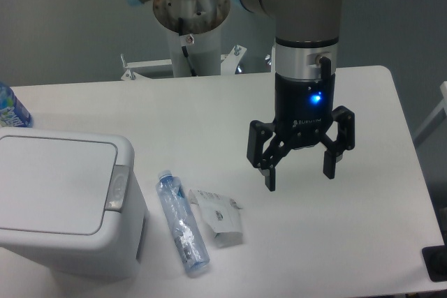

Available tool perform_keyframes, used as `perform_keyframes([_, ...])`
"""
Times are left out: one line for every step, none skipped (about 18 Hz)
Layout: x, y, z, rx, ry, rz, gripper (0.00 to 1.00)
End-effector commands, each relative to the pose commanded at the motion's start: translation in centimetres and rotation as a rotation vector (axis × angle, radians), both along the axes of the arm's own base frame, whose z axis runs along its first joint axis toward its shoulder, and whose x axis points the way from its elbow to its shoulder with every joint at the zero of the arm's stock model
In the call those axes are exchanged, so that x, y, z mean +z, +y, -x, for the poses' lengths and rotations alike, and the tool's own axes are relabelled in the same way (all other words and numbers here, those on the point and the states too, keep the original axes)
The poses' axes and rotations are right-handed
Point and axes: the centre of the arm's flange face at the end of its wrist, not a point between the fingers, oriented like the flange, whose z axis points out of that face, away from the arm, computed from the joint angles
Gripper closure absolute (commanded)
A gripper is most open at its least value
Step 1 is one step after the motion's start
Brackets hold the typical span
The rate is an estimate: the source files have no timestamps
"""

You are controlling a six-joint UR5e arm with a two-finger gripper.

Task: Open the trash can
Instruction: 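Move the open gripper toward the white trash can's lid edge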

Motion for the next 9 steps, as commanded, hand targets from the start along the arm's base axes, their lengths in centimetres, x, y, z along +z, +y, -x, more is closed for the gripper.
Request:
perform_keyframes([0.0, -0.2, -0.1, 0.007, -0.006, -0.002, 0.00])
perform_keyframes([0.2, -0.3, -0.4, 0.005, -0.002, -0.003, 0.00])
perform_keyframes([0.3, -0.3, -0.6, 0.006, -0.005, -0.005, 0.00])
perform_keyframes([0.4, -0.2, -0.8, 0.006, -0.006, -0.007, 0.00])
perform_keyframes([0.3, -0.1, -0.9, 0.006, -0.009, -0.008, 0.00])
perform_keyframes([0.4, 0.0, -1.1, 0.005, -0.016, -0.012, 0.00])
perform_keyframes([0.4, 0.4, -1.8, 0.017, -0.031, -0.017, 0.00])
perform_keyframes([0.4, 0.7, -2.7, 0.031, -0.049, -0.026, 0.00])
perform_keyframes([0.3, 1.4, -3.8, 0.036, -0.069, -0.033, 0.00])
